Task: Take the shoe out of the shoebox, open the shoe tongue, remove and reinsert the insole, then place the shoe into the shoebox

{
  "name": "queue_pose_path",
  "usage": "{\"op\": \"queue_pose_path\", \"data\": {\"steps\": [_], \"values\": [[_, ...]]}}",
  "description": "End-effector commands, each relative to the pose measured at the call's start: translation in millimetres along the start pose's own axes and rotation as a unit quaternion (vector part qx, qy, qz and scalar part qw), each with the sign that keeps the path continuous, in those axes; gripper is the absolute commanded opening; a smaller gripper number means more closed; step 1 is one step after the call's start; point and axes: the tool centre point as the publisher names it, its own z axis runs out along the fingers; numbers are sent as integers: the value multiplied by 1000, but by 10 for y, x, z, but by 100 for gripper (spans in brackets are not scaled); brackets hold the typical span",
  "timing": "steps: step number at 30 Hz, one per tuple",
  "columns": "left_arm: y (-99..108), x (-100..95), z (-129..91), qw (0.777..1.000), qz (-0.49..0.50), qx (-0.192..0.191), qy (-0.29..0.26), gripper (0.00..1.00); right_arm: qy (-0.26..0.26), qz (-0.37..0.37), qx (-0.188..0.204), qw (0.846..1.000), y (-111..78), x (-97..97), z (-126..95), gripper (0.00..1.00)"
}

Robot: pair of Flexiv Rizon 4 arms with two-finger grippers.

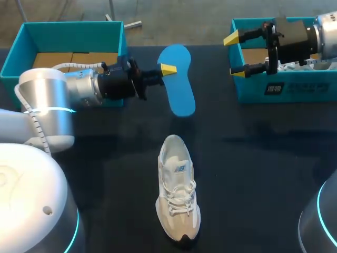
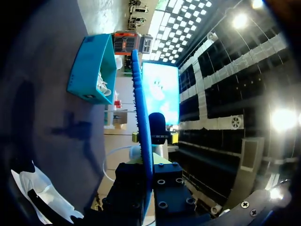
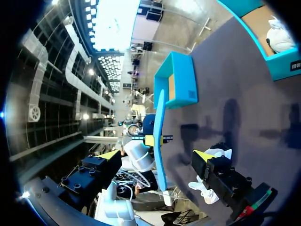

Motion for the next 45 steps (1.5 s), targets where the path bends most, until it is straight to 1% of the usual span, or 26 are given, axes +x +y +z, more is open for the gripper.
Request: {"op": "queue_pose_path", "data": {"steps": [1, 14, 15, 18, 20, 22, 26, 28, 29, 31, 35, 37, 38, 39, 40, 43, 44, 45], "values": [[-33, -28, 17, 1000, 17, -8, -2, 0, -2, 1, 0, 1000, 1, 3, 10, 100], [-76, -50, 24, 999, 31, -9, -8, 0, -2, 1, 0, 1000, 1, 3, 10, 100], [-76, -50, 24, 999, 31, -9, -8, 0, -17, -8, 0, 1000, 14, 29, -10, 100], [-76, -50, 24, 999, 31, -9, -8, 0, -82, -19, 2, 996, 30, 168, -73, 100], [-76, -50, 24, 999, 31, -9, -8, 0, -129, -23, 6, 991, 42, 270, -103, 100], [-76, -50, 24, 999, 31, -9, -8, 0, -182, -28, 9, 983, 56, 392, -122, 100], [-76, -50, 24, 999, 31, -9, -8, 0, -292, -33, 20, 956, 85, 652, -94, 100], [-76, -50, 24, 999, 31, -9, -8, 0, -348, -33, 22, 937, 98, 768, -53, 100], [-76, -50, 24, 999, 31, -9, -8, 0, -388, -32, 20, 921, 98, 841, -19, 100], [-76, -50, 24, 999, 31, -9, -8, 0, -421, -34, 17, 906, 100, 916, 35, 100], [-76, -50, 24, 999, 31, -9, -8, 0, -490, -36, 16, 871, 100, 1014, 158, 100], [-76, -50, 24, 999, 31, -9, -8, 0, -528, -33, 13, 849, 92, 1053, 215, 100], [-76, -50, 24, 999, 31, -9, -8, 0, -550, -33, 10, 835, 80, 1080, 255, 100], [-76, -50, 24, 999, 31, -9, -8, 0, -558, -34, 7, 829, 71, 1092, 273, 100], [-76, -50, 24, 999, 31, -9, -8, 0, -577, -33, 5, 816, 52, 1111, 305, 100], [-76, -50, 24, 999, 31, -9, -8, 0, -599, -31, 6, 800, 24, 1117, 358, 100], [-76, -50, 24, 999, 31, -9, -8, 0, -616, -30, 6, 787, 6, 1125, 388, 100], [-76, -50, 24, 999, 31, -9, -8, 0, -622, -29, 6, 782, -3, 1128, 404, 100]]}}
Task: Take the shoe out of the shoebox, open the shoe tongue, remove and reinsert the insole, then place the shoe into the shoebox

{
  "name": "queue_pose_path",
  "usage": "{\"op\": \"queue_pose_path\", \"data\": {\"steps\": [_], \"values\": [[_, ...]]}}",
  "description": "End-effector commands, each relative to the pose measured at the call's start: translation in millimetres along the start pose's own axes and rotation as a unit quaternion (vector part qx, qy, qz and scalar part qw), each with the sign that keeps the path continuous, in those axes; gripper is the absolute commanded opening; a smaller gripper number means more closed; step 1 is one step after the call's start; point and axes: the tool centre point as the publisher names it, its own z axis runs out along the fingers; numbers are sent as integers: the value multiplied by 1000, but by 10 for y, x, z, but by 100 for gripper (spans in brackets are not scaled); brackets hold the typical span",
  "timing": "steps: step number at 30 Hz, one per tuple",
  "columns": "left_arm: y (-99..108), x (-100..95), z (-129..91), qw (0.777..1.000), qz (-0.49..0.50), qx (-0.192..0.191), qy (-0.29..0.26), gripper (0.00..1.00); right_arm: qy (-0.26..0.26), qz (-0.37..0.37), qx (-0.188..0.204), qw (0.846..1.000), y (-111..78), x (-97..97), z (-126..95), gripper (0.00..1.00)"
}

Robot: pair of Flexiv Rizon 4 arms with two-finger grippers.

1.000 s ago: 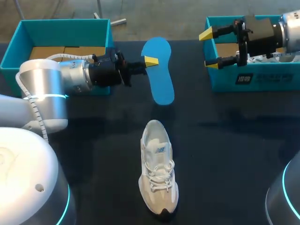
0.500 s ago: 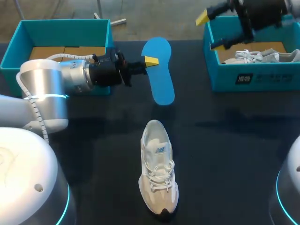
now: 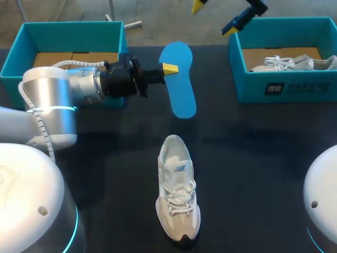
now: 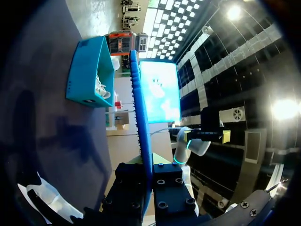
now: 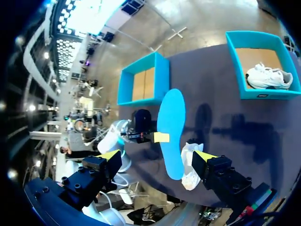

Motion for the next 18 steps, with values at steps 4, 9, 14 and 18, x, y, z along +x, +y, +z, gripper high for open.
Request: {"op": "queue_pose_path", "data": {"steps": [4, 9, 14, 18], "values": [[4, 4, -9, 1000, 0, -1, -1, 0, -385, 14, 3, 923, -37, 172, 107, 100], [4, 4, -9, 1000, 0, -1, -1, 0, -427, 22, 2, 904, -78, 215, 187, 100], [4, 4, -9, 1000, 0, -1, -1, 0, -449, 21, 1, 893, -114, 269, 223, 100], [4, 4, -9, 1000, 0, -1, -1, 0, -450, 21, -2, 893, -142, 291, 238, 100]]}}
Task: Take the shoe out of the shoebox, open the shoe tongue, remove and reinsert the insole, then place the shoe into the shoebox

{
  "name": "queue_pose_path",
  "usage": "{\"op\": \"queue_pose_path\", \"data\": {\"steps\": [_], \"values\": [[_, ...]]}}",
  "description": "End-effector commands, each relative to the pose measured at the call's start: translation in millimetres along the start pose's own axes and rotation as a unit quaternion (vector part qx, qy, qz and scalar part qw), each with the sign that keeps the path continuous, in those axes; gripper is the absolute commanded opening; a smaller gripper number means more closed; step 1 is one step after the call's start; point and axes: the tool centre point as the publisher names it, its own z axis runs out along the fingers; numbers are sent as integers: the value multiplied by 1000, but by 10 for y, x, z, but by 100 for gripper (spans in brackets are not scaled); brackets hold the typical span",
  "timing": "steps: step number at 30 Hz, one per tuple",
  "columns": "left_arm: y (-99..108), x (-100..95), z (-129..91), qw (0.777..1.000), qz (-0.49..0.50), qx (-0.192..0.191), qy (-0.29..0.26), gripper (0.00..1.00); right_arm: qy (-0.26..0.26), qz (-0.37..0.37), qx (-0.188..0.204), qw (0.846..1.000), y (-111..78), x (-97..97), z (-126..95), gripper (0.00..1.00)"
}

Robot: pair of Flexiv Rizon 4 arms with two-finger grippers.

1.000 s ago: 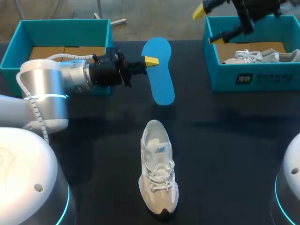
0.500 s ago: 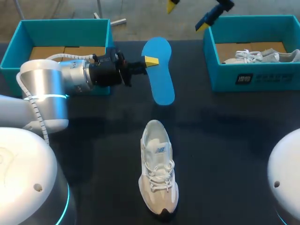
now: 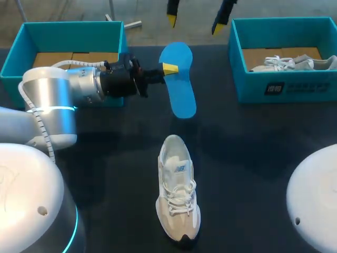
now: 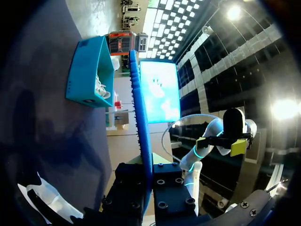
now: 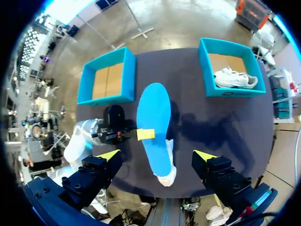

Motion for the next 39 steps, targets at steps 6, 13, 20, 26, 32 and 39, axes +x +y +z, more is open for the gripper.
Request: {"op": "queue_pose_path", "data": {"steps": [6, 13, 20, 26, 32, 39], "values": [[5, 3, -8, 1000, 0, 0, -1, 0, -226, -3, -4, 974, -50, 153, 18, 100], [5, 3, -8, 1000, 0, 0, -1, 0, -207, -10, 0, 978, -107, 282, 96, 100], [5, 3, -8, 1000, 0, 0, -1, 0, -183, -12, 3, 983, -134, 329, 130, 100], [5, 3, -8, 1000, 0, 0, -1, 0, -118, 4, -3, 993, -145, 240, 130, 100], [5, 3, -8, 1000, 0, 0, -1, 0, -60, 23, -8, 998, -111, 25, 90, 100], [5, 3, -8, 1000, 0, 0, -1, 0, 15, 30, 7, 999, -83, -226, 94, 100]]}}
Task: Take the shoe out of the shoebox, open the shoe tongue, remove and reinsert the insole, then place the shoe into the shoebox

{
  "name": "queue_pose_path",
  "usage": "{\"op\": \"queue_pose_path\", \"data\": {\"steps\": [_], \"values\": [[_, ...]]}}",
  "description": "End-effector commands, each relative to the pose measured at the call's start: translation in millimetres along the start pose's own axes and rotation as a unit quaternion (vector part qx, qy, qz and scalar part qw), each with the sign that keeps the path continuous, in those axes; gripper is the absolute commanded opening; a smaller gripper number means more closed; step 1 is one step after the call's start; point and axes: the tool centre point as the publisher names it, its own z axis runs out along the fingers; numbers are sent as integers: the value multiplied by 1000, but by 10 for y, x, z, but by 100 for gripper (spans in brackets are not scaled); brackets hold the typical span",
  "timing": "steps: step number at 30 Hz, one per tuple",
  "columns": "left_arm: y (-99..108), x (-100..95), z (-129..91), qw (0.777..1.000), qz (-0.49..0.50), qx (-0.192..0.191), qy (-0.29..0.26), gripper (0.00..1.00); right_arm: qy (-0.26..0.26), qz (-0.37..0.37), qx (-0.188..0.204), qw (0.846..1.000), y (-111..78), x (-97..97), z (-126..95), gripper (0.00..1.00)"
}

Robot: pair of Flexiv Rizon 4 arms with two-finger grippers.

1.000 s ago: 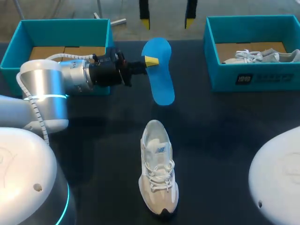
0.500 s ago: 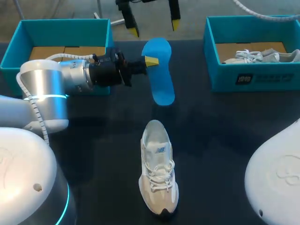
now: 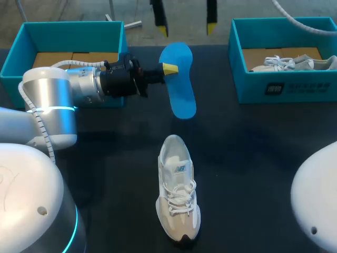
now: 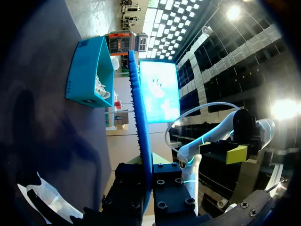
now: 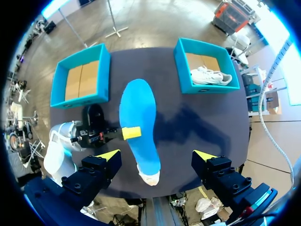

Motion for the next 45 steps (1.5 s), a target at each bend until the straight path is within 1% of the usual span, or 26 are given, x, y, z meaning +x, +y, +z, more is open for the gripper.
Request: {"op": "queue_pose_path", "data": {"steps": [1, 5, 6, 7, 9, 11, 13, 16, 19, 25, 28, 31, 36, 39, 41, 42, 44, 45], "values": [[5, 3, -7, 1000, 0, 0, -1, 0, 152, 1, 7, 988, 23, -255, 76, 100], [5, 3, -7, 1000, 0, 0, -1, 0, 195, 5, 16, 981, 55, -339, 106, 100], [5, 3, -7, 1000, 0, 0, -1, 0, 206, 5, 25, 978, 68, -356, 121, 100], [5, 3, -7, 1000, 0, 0, -1, 0, 226, 5, 26, 974, 81, -368, 137, 100], [5, 3, -7, 1000, 0, 0, -1, 0, 246, 5, 29, 969, 90, -392, 153, 100], [5, 3, -7, 1000, 0, 0, -1, 0, 280, 6, 29, 960, 98, -417, 165, 100], [5, 3, -7, 1000, 0, 0, -1, 0, 303, 4, 30, 953, 109, -445, 184, 100], [5, 3, -7, 1000, 0, 0, -1, 0, 346, 3, 32, 938, 121, -503, 226, 100], [5, 3, -7, 1000, 0, 0, -1, 0, 366, 2, 37, 930, 129, -539, 252, 100], [5, 3, -7, 1000, 0, 0, -1, 0, 419, -8, 45, 907, 153, -579, 340, 100], [5, 3, -7, 1000, 0, 0, -1, 0, 456, -13, 43, 889, 172, -571, 386, 100], [5, 3, -7, 1000, 0, 0, -1, 0, 478, -12, 42, 877, 181, -568, 424, 100], [5, 3, -7, 1000, 0, 0, -1, 0, 494, -9, 44, 868, 183, -556, 478, 100], [5, 3, -7, 1000, 0, 0, -1, 0, 507, -6, 41, 861, 178, -565, 503, 100], [5, 3, -7, 1000, 0, 0, -1, 0, 520, -5, 38, 853, 172, -568, 519, 100], [5, 3, -7, 1000, 0, 0, -1, 0, 522, -5, 39, 852, 169, -567, 535, 100], [5, 3, -7, 1000, 0, 0, -1, 0, 534, -4, 36, 844, 165, -556, 547, 100], [5, 3, -7, 1000, 0, 0, -1, 0, 535, -4, 37, 844, 162, -554, 556, 100]]}}
